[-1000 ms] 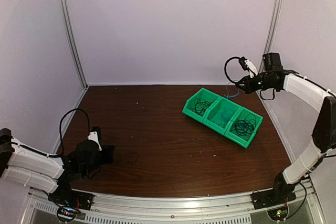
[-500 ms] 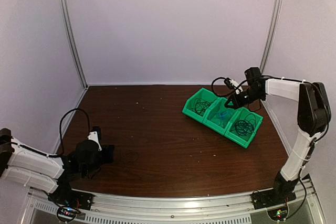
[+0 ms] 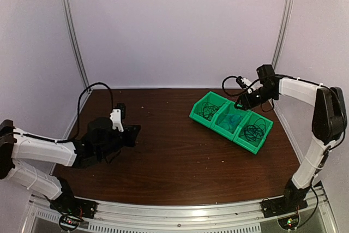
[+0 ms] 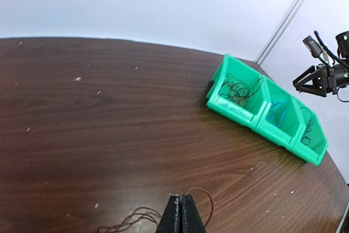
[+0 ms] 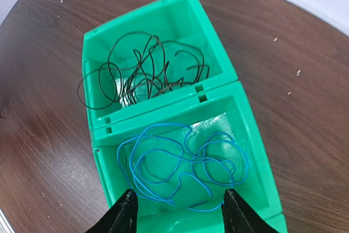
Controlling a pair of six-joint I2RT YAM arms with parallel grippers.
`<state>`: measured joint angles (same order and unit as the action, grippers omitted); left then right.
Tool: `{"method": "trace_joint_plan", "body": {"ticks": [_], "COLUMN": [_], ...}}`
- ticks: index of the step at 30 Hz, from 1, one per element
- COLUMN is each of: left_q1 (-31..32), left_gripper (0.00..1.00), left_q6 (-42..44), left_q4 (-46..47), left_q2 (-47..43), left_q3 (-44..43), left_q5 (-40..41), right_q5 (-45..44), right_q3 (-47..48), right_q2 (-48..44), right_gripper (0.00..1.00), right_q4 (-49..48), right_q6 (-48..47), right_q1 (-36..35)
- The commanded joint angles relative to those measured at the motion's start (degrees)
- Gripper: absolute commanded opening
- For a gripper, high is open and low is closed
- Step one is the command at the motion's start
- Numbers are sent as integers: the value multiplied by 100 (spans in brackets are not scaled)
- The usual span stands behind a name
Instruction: Untangle the cables
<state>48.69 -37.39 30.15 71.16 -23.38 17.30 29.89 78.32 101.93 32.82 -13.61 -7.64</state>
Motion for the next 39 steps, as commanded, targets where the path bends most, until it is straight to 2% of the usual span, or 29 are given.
{"method": "trace_joint_plan", "body": {"ticks": [1, 6, 13, 16, 20, 30, 35, 39], "left_q1": [-29, -28, -26, -31, -33, -138, -336, -512], "left_gripper": [0, 0, 0, 0, 0, 0, 0, 0], "left_q6": [632, 943, 1251, 1304, 1296, 1304, 952, 394], "left_q4": [181, 83, -193, -258, -291, -790, -918, -678], "left_q2": [606, 1386, 2489, 2912, 3525, 5440, 6354, 6820], "left_q3": [-976, -2176, -4057, -4826, -5657, -8284, -9435, -9701], "left_q5": [-750, -1195, -1699, -1952, -2196, -2546, -2642, -2775], "right_q5": [-454, -251, 565, 806, 936, 856, 841, 904], "right_q3": [-2, -526, -2317, -2803, -2994, -3054, -3120, -3138], "right_q2": [-883, -1664, -3067, -3427, -3534, -3274, -3425, -3499], "right_gripper": [56, 58, 59, 60, 61, 61, 61, 61], "right_q4": [18, -189, -1276, -1606, -1856, -1894, -1955, -1946], "right_q6": [-57, -122, -231, -270, -130, -236, -229, -245], "right_q1": [-10, 198, 585, 692, 989, 1097, 1171, 1261]}}
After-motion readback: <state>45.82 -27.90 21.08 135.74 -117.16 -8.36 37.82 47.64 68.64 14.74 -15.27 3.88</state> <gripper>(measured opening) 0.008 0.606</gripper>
